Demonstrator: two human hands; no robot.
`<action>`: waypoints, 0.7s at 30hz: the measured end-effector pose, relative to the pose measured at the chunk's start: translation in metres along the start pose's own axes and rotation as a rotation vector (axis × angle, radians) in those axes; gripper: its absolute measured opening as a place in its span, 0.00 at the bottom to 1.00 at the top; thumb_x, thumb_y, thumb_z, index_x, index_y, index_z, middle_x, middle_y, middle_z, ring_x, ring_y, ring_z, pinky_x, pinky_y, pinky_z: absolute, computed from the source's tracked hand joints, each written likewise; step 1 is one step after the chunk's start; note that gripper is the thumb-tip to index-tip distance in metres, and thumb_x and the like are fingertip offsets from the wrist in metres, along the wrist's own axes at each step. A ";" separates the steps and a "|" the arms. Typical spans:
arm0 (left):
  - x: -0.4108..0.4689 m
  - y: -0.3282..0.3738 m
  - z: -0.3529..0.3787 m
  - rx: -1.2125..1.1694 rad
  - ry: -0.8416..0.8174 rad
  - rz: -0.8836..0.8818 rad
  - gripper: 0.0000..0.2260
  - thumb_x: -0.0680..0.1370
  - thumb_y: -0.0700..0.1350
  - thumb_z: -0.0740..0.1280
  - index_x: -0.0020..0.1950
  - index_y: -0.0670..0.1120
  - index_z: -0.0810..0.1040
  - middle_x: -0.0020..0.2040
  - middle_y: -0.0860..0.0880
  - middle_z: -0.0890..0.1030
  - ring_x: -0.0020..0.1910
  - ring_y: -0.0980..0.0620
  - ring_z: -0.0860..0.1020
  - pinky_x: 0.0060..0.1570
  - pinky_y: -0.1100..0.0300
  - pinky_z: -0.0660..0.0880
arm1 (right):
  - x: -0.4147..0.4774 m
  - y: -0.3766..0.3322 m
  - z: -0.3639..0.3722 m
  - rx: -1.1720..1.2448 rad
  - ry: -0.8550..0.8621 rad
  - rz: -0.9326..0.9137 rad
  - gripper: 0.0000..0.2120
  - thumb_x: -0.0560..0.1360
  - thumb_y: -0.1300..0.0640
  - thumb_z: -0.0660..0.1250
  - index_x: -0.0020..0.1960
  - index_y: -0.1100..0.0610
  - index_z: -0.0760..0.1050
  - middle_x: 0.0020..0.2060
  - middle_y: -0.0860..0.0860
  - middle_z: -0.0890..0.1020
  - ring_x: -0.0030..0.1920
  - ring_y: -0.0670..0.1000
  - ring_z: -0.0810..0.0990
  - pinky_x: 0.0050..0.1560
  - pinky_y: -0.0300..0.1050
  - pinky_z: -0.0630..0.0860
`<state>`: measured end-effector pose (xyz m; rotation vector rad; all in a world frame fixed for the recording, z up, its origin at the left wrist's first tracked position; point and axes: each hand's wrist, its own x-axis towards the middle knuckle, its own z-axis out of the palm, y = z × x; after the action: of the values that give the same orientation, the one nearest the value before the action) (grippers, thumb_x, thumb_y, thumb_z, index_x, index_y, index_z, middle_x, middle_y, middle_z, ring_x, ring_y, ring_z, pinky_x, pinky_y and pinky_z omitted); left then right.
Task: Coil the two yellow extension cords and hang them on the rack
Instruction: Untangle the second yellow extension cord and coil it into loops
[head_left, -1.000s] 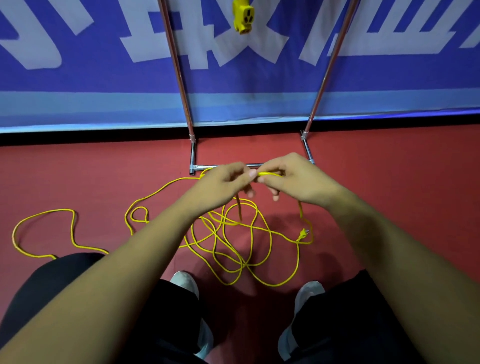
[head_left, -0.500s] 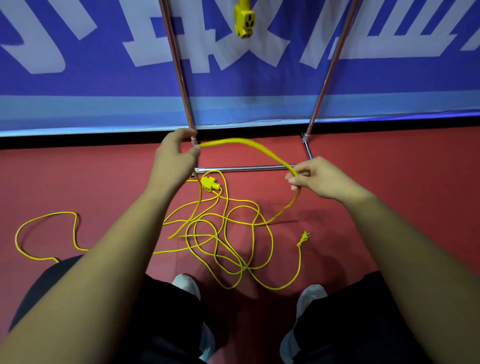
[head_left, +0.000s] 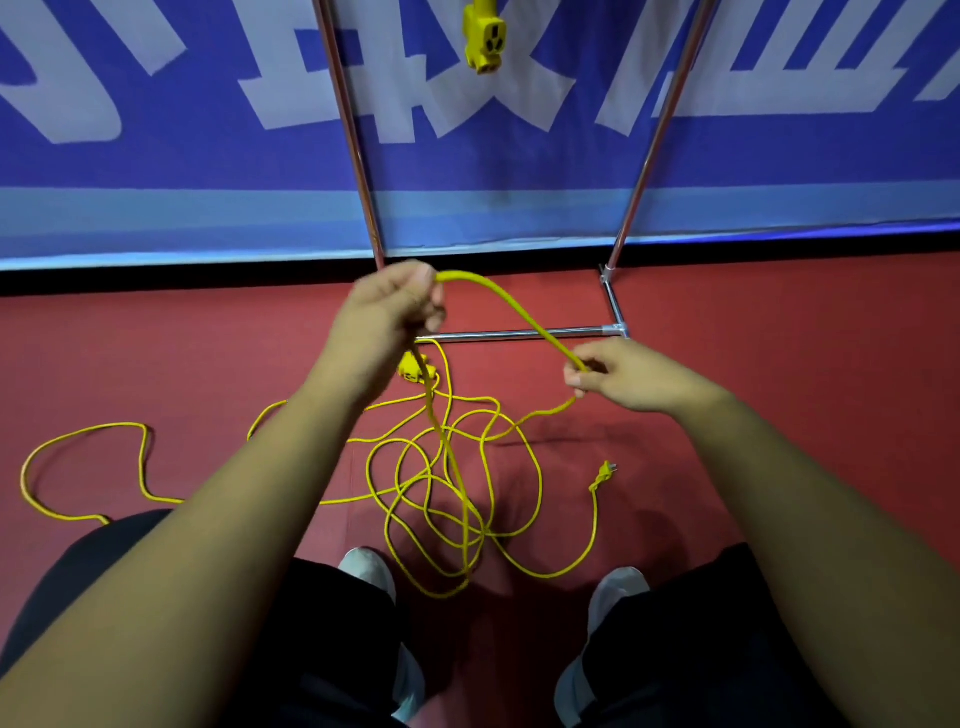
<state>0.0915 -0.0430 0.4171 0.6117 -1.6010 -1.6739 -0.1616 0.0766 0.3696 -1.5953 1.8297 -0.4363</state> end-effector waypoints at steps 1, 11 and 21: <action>0.001 0.003 -0.005 -0.111 0.049 0.017 0.18 0.81 0.42 0.58 0.32 0.49 0.76 0.29 0.53 0.69 0.28 0.56 0.67 0.33 0.62 0.61 | 0.001 0.013 0.000 -0.028 -0.018 0.071 0.06 0.77 0.61 0.66 0.43 0.58 0.78 0.38 0.51 0.83 0.42 0.47 0.78 0.47 0.41 0.73; -0.001 -0.013 -0.040 0.781 0.362 -0.185 0.20 0.78 0.39 0.65 0.70 0.45 0.71 0.65 0.48 0.77 0.66 0.50 0.73 0.59 0.63 0.66 | -0.027 -0.079 -0.057 0.192 0.538 -0.164 0.09 0.80 0.60 0.63 0.55 0.59 0.80 0.30 0.43 0.81 0.31 0.42 0.77 0.36 0.36 0.73; -0.033 0.066 0.064 0.310 -0.299 0.032 0.15 0.80 0.51 0.59 0.44 0.40 0.75 0.28 0.51 0.72 0.29 0.49 0.76 0.36 0.61 0.71 | -0.089 -0.156 -0.100 -0.129 0.298 -0.240 0.05 0.74 0.54 0.71 0.44 0.56 0.81 0.33 0.49 0.81 0.33 0.43 0.75 0.36 0.39 0.70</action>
<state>0.0753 0.0256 0.4847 0.4983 -2.0986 -1.5611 -0.1093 0.1148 0.5651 -1.9347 1.9194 -0.7090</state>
